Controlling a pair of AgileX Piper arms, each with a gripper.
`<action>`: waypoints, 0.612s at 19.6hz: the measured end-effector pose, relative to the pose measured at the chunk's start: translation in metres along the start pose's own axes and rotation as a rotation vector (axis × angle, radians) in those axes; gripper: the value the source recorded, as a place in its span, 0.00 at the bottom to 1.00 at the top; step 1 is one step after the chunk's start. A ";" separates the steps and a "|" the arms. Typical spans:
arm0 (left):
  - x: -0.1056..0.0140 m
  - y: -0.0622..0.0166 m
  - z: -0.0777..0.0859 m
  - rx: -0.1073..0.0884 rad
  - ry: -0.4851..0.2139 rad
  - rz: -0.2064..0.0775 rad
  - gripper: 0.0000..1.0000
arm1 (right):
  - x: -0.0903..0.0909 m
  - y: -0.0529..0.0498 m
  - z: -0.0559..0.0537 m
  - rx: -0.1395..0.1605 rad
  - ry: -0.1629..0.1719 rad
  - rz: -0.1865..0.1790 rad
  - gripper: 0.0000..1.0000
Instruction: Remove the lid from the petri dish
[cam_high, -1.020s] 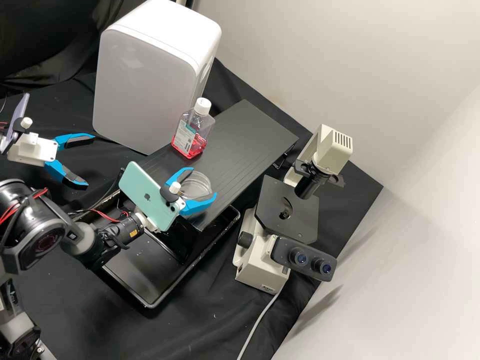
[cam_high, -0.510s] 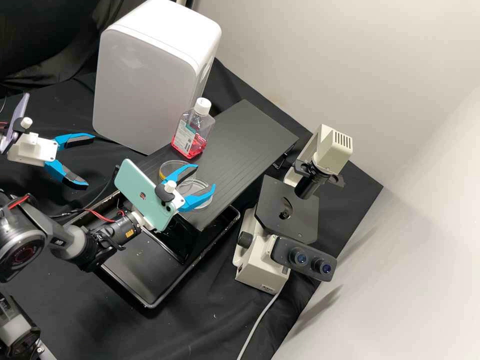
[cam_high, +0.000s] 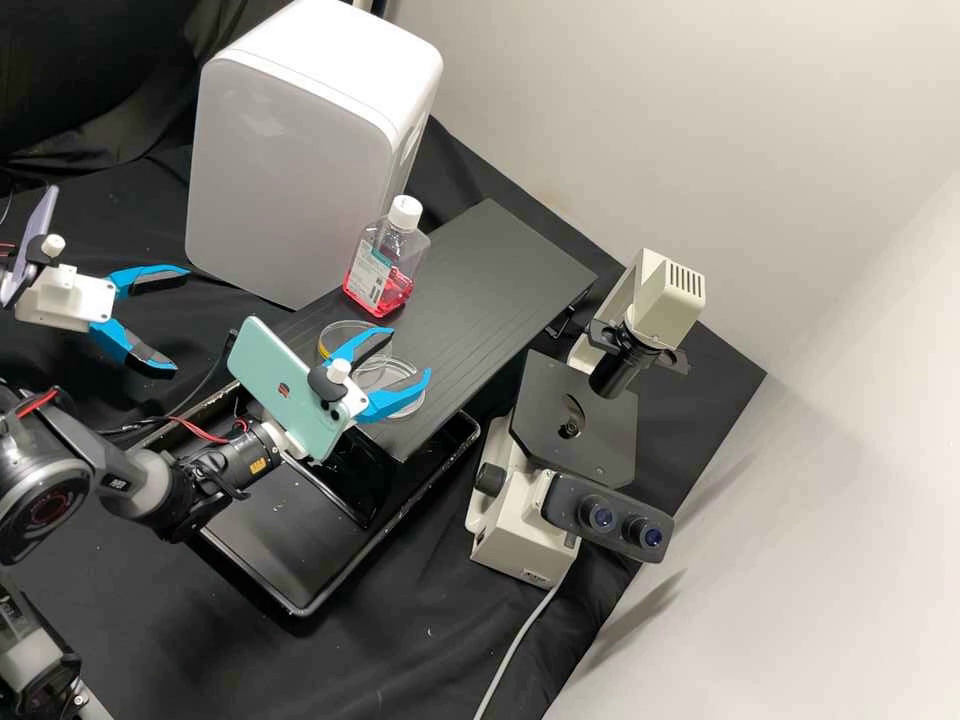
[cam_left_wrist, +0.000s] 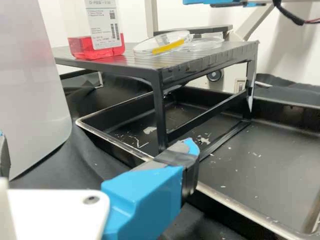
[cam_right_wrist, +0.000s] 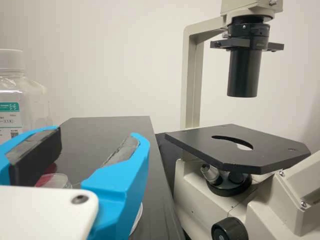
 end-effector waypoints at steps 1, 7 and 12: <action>0.000 0.0001 0.000 0.000 0.005 0.001 1.00 | 0.000 -0.001 -0.001 0.001 -0.001 0.000 1.00; 0.000 0.0001 -0.001 -0.001 0.007 0.002 1.00 | -0.002 -0.013 -0.012 -0.020 0.045 -0.049 1.00; 0.000 0.0002 -0.001 -0.002 0.010 0.002 1.00 | 0.000 -0.019 -0.017 -0.028 0.058 -0.064 1.00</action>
